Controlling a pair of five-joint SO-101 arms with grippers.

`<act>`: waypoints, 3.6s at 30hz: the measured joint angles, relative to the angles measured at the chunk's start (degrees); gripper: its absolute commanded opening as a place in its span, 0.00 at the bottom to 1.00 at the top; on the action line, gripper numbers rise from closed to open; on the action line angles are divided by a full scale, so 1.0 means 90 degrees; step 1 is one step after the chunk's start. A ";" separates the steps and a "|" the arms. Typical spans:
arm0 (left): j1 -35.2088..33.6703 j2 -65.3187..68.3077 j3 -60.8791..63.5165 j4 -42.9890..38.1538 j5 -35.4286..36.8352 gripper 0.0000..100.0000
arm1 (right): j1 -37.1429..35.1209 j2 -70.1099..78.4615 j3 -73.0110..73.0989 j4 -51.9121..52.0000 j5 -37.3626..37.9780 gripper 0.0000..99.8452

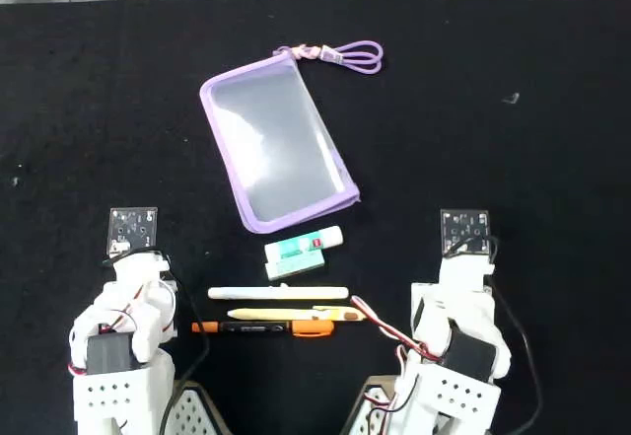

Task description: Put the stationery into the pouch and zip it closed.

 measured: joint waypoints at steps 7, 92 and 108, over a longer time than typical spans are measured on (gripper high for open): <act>0.0000 0.0000 0.0000 0.0000 0.0000 0.03 | 0.0000 0.0000 0.0000 -0.1368 0.1377 0.02; 0.0000 0.0000 0.0000 0.0000 0.0000 0.03 | -0.2745 2.1353 -2.0923 -0.2422 -0.1280 0.16; 0.0000 0.0000 0.0000 0.0000 0.0000 0.03 | -0.2315 2.1099 -2.1382 0.1026 0.1211 0.16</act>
